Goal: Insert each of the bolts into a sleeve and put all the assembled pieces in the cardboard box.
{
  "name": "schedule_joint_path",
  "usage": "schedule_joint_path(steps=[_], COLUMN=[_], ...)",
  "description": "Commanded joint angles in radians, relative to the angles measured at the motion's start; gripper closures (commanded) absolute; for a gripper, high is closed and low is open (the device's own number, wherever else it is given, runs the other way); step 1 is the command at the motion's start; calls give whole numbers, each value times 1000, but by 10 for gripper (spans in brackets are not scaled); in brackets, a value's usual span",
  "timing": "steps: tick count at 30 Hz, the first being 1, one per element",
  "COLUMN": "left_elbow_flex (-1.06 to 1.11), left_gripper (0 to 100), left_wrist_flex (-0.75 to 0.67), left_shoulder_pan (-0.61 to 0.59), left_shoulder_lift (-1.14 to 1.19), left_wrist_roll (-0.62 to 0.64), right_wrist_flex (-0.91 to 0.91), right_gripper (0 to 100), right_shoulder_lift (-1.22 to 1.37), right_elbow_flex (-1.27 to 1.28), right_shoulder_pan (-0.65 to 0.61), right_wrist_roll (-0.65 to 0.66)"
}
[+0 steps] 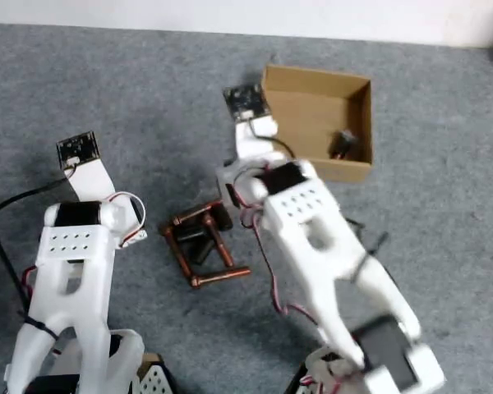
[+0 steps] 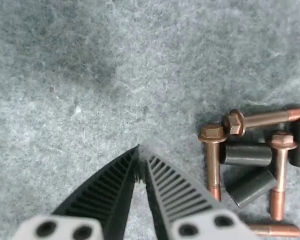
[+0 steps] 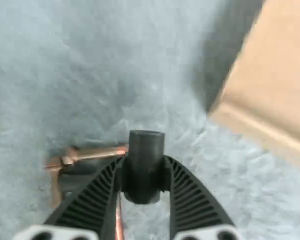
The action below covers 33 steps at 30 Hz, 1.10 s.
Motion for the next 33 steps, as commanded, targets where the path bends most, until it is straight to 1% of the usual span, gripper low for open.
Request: schedule_joint_path(steps=[1, 4, 9, 10, 13, 15, 21, 24, 25, 27, 30, 31, 33], left_elbow_flex=[-4, -13, 2, 8, 35, 38, 39, 51, 67, 116, 206, 225, 239], left_gripper=[994, 993, 995, 995, 995, 995, 994, 994, 994, 994, 994, 994, 994], left_wrist_flex=[-20, -20, -28, -28, -28, -20, -26, -26, -37, -117, -276, -305, -311], left_shoulder_pan=[-4, 25, 154, 177, 209, 229, 308, 395, 430, 473, 476, 476, 475], left_shoulder_lift=[-24, -27, -18, -16, -16, -16, -15, -15, -15, -15, -15, -15, -15], left_wrist_roll=[6, 8, 31, 72, 256, 324, 331, 334, 342, 390, 408, 408, 408], right_wrist_flex=[45, 64, 62, 62, 51, 25, -27, -30, -30, -30, -30, -31, -50], right_gripper=[994, 994, 994, 994, 994, 994, 994, 994, 994, 994, 994, 994, 994], right_shoulder_lift=[-236, -380, -601, -642, -766, -851, -1061, -1132, -1152, -1181, -1194, -1194, -1194], right_elbow_flex=[18, 102, 343, 397, 545, 647, 889, 954, 966, 978, 992, 998, 1004], right_shoulder_pan=[65, 177, 285, 297, 318, 325, 351, 348, 348, 349, 348, 348, 346], right_wrist_roll=[71, 80, 83, 98, 178, 187, 190, 190, 190, 190, 189, 190, 189])
